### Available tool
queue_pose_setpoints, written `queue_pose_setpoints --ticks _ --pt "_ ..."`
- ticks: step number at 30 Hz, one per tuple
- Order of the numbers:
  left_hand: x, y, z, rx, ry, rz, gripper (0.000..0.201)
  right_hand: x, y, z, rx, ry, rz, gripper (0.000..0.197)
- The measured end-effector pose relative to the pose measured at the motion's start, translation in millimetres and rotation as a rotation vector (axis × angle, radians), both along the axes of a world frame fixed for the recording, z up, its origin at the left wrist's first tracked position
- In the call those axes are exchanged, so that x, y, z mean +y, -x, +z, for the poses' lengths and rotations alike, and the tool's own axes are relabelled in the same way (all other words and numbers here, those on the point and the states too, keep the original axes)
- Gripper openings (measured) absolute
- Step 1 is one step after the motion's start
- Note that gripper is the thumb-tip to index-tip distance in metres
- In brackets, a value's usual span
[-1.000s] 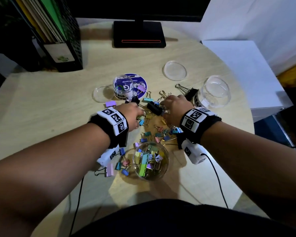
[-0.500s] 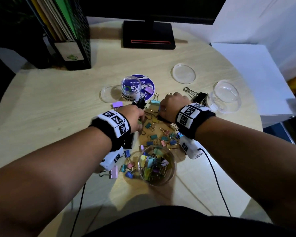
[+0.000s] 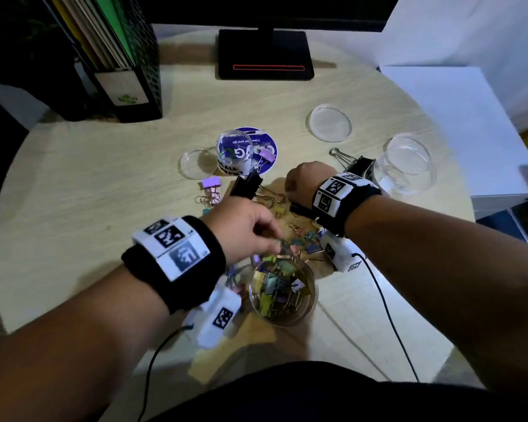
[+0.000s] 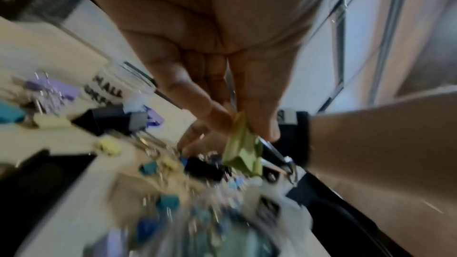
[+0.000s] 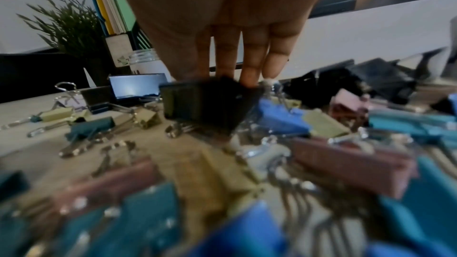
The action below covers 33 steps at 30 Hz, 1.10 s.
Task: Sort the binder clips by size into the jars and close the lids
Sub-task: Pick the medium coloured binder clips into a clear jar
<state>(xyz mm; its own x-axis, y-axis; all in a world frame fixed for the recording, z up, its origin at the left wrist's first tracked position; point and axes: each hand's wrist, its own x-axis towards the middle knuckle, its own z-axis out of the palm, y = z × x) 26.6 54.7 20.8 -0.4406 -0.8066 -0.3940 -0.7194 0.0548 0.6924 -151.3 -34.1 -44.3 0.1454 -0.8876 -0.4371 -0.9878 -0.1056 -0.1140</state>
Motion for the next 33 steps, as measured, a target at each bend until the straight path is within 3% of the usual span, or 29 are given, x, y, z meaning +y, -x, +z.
queue_pose_setpoints --ticks 5,8,10,13,17,24,27,33 --pt "20 10 -12 -0.214 0.021 -0.256 0.023 9 11 2 -0.024 -0.014 -0.016 0.038" --pt "24 11 -18 -0.252 0.081 -0.354 0.030 12 12 0 0.003 0.000 0.001 0.035" --pt "27 9 -18 -0.205 0.098 -0.324 0.035 14 13 -1 0.016 0.007 0.010 0.032" --pt "27 3 -16 -0.115 0.136 -0.198 0.026 15 13 2 -0.013 0.033 -0.001 0.031" --pt "21 -5 -19 -0.199 0.110 -0.154 0.022 27 11 23 -0.191 0.111 -0.022 0.025" --pt "22 -6 -30 -0.180 -0.013 -0.009 0.019 112 3 57 -0.421 0.106 0.230 0.014" --pt "23 -5 -33 -0.187 0.014 0.026 0.022 139 2 47 -0.406 0.125 0.405 0.014" --pt "21 -2 -33 -0.196 0.077 -0.009 0.017 149 1 32 -0.244 0.164 0.441 0.018"
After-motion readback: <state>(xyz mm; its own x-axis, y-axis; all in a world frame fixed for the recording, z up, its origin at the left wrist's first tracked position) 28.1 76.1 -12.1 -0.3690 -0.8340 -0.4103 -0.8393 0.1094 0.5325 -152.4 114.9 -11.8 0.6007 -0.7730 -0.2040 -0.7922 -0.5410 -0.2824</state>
